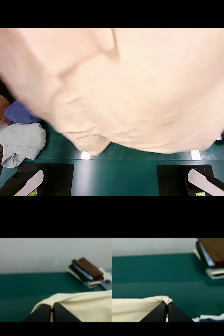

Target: Fold the shirts.

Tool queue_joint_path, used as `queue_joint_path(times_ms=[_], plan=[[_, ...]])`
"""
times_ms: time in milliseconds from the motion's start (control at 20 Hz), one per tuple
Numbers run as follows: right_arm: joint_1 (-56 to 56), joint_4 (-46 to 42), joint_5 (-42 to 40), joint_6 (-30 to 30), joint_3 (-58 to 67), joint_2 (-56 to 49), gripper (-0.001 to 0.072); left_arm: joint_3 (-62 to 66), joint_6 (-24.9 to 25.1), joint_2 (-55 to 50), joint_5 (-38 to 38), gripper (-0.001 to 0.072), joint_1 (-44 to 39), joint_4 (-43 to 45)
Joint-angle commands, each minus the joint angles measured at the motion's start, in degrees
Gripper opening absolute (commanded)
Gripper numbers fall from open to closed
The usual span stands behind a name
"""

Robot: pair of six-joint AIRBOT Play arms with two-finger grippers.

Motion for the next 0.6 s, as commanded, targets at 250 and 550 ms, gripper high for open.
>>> queue_joint_path(times_ms=[250, 550], plan=[[10.97, -9.14, 0.66, 1.68, -8.81, -28.06, 0.0013, -12.02, 1.27, -28.24, 3.02, 0.0031, -3.02, -0.33], [10.97, -3.61, -15.37, 2.03, -8.81, -34.05, 0.0013, -11.98, 7.26, -38.82, 22.88, 0.0031, -4.57, -5.68]])
